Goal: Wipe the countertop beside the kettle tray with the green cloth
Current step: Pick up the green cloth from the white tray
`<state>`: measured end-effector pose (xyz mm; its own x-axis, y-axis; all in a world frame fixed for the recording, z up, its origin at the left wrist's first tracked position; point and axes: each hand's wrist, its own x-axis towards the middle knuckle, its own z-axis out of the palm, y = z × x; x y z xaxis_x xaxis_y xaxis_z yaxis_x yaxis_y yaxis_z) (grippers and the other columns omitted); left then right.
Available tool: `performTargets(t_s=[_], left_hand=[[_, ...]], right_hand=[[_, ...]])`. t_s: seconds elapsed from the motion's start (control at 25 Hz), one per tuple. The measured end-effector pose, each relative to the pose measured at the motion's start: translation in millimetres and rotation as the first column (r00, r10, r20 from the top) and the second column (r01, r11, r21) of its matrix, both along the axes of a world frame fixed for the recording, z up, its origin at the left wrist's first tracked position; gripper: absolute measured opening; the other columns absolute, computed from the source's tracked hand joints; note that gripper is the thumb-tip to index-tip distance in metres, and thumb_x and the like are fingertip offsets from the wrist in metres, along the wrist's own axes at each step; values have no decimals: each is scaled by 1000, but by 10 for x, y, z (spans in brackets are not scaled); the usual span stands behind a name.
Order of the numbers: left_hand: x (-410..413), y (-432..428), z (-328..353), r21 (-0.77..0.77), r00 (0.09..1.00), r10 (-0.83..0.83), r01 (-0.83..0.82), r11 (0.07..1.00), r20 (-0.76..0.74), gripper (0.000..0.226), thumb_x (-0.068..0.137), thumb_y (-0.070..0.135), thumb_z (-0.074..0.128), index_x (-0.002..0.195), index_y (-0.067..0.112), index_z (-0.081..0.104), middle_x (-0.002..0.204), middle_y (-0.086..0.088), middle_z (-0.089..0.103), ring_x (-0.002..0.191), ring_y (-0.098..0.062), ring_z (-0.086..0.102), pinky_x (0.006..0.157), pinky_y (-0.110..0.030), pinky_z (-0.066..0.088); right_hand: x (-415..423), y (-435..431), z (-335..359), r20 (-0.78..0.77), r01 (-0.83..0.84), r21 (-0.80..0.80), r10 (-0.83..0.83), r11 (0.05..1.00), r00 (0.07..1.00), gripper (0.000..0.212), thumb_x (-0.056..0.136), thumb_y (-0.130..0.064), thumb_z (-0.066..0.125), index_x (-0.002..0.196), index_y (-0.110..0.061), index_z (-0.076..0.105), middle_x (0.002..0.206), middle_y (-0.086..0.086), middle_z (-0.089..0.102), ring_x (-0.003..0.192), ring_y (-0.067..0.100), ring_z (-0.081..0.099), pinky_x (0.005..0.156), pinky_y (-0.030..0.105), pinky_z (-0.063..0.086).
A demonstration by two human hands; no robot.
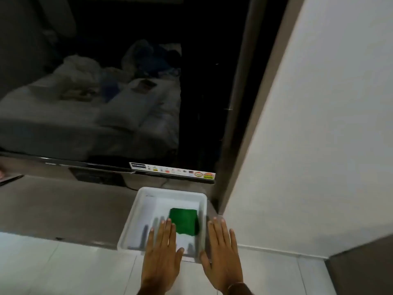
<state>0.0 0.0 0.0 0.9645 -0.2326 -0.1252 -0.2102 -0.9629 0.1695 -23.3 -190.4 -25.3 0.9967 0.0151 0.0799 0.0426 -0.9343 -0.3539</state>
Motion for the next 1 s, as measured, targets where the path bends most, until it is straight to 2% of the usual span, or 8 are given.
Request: performTargets(t_s=[0.08,0.16,0.24,0.32,0.48,0.56,0.84,1.0], left_hand=[[221,317,-86,-11,998,31,-31,999,57,100,94,64,-22,156,2,25,165,-24,14,154,-41,8,121,-51,-3],[464,536,-211,-5,993,36,-36,999,109,102,86,65,-32,159,7,8,167,-21,-5,154,-38,-10,121,-51,-9],[681,622,-338,51,997,2,-6,999,83,95,86,63,-31,160,9,-4,166,-20,-16,152,-39,-21,125,-54,-6],[853,678,-417,67,1000,-6,4,998,21,86,89,61,-18,159,11,-11,166,-19,-22,151,-39,-26,127,-57,0],[1035,795,-600,-44,998,-43,41,998,-52,75,106,53,24,162,9,-1,170,-19,-9,155,-36,-15,127,-56,5],[1066,846,-677,-76,997,-58,53,996,-56,75,108,50,34,162,8,3,170,-18,-6,156,-35,-10,127,-56,6],[1066,860,-529,-35,998,-55,56,998,12,78,104,60,14,162,9,1,168,-18,-9,156,-34,-10,127,-56,10],[932,681,-233,6,997,-67,67,998,42,79,103,63,10,161,11,-6,169,-14,-11,155,-30,-13,128,-53,7]], right_hand=[[295,364,-27,-63,-85,8,85,996,994,84,93,-64,34,161,-26,3,169,-4,-4,156,22,-8,127,50,0],[606,640,-96,-136,-118,-24,114,993,984,91,88,-66,37,161,-23,5,168,-3,-5,155,25,-9,126,52,0],[868,818,-180,-216,-105,-74,87,992,972,96,86,-63,44,160,-21,0,166,-2,-10,155,27,-13,125,51,-4],[1047,869,-300,-278,-111,-118,74,987,958,98,90,-57,53,160,-22,-6,168,0,-14,154,28,-15,124,50,-9],[1153,958,-523,-335,-144,-138,91,980,938,89,101,-44,51,159,-20,-11,164,-1,-22,155,27,-15,121,46,-13],[1126,997,-597,-328,-126,-146,72,981,942,86,104,-42,48,158,-18,-14,165,1,-22,154,25,-17,120,44,-14],[1130,940,-485,-283,-149,-111,112,983,953,76,108,-32,42,158,-19,-13,169,3,-15,153,23,-18,120,39,-13],[992,733,-155,-139,-150,-92,137,984,981,82,106,-20,48,153,-22,-19,169,3,-14,148,21,-24,119,40,-12]])
